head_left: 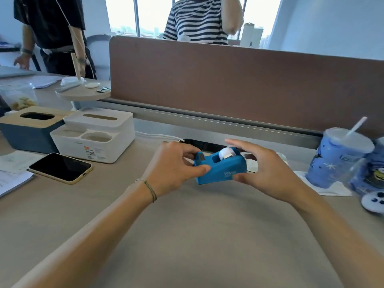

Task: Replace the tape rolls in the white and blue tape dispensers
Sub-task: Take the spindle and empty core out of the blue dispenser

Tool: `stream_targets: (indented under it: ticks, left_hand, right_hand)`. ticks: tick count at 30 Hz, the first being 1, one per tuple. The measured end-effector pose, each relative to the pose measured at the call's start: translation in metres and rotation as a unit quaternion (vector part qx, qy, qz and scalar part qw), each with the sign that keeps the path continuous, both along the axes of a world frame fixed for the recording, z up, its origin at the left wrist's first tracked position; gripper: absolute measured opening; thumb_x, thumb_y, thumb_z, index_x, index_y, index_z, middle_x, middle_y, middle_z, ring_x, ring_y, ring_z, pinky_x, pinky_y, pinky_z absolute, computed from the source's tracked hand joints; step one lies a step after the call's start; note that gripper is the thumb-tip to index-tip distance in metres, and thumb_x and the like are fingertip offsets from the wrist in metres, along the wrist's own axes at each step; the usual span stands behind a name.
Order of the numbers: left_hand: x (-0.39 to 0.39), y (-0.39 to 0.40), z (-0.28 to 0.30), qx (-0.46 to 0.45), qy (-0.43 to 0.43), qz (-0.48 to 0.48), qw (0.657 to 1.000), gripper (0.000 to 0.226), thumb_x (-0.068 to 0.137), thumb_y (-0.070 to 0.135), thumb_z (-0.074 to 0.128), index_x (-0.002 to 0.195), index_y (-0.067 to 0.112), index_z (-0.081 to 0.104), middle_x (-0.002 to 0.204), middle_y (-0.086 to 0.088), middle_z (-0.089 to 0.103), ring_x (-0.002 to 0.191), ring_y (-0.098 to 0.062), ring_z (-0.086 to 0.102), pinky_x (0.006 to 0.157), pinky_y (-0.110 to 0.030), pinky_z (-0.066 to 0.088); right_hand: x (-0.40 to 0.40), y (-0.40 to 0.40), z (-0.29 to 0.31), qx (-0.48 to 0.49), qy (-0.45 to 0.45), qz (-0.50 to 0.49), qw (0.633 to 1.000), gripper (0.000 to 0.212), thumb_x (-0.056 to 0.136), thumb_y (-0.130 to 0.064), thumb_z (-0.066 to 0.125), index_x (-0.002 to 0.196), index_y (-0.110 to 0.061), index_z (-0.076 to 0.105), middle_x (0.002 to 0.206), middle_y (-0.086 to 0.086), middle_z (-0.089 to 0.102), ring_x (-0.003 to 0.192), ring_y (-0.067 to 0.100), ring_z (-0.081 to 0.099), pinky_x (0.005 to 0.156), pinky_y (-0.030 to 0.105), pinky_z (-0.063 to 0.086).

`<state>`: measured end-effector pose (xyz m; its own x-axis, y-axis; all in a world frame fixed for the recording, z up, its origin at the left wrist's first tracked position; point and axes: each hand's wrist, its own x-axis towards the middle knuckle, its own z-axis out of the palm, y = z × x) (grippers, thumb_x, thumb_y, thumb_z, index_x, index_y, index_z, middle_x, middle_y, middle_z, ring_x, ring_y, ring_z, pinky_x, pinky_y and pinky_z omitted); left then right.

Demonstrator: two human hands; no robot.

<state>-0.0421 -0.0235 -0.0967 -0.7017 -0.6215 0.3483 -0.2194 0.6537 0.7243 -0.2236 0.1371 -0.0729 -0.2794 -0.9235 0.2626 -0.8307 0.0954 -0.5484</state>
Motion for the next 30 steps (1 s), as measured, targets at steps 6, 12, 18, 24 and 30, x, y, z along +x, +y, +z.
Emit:
stream_targets:
  ticks: [6,12,18,24,30]
  left_hand:
    - [-0.014,0.027,-0.021,0.028,-0.065,-0.092,0.993,0.040,0.075,0.034,0.083,0.112,0.020,0.075,0.101,0.007,0.076,0.080,-0.005,0.075,0.076,-0.025,0.063]
    - [-0.017,0.036,-0.037,0.084,-0.087,-0.112,0.986,0.036,0.073,0.025,0.087,0.107,0.022,0.075,0.101,0.005,0.078,0.084,-0.007,0.076,0.076,-0.022,0.062]
    - [-0.018,0.037,-0.042,0.104,-0.089,-0.113,0.984,0.037,0.072,0.019,0.088,0.106,0.016,0.076,0.096,0.004,0.079,0.083,-0.008,0.076,0.075,-0.025,0.063]
    - [-0.018,0.035,-0.040,0.101,-0.110,-0.134,0.980,0.037,0.074,0.022,0.086,0.108,0.020,0.072,0.099,0.007,0.077,0.086,-0.002,0.075,0.072,-0.016,0.059]
    - [-0.017,0.033,-0.039,0.067,-0.125,-0.137,0.980,0.038,0.075,0.031,0.085,0.109,0.026,0.070,0.101,0.012,0.075,0.090,0.002,0.072,0.071,-0.011,0.057]
  right_hand:
    - [-0.015,0.039,-0.012,0.075,0.001,-0.012,0.997,0.077,0.072,-0.019,0.086,0.135,-0.048,0.053,0.111,-0.023,0.063,0.108,0.003,0.061,0.095,0.022,0.051]
    - [-0.016,0.048,-0.023,0.133,0.013,0.003,0.991,0.061,0.073,-0.024,0.086,0.121,-0.045,0.054,0.110,-0.025,0.060,0.103,0.000,0.059,0.076,0.011,0.050]
    - [-0.015,0.047,-0.028,0.134,0.029,0.053,0.989,0.047,0.078,-0.023,0.079,0.119,-0.041,0.066,0.116,-0.019,0.056,0.105,0.003,0.055,0.092,0.023,0.049]
    - [-0.011,0.042,-0.028,0.103,0.101,0.042,0.989,0.030,0.100,-0.023,0.054,0.121,-0.037,0.070,0.108,-0.016,0.055,0.106,0.008,0.049,0.089,0.032,0.050]
    - [-0.008,0.044,-0.024,0.104,0.166,0.050,0.979,0.031,0.099,-0.023,0.057,0.124,-0.037,0.069,0.105,-0.011,0.056,0.100,0.008,0.047,0.078,0.029,0.046]
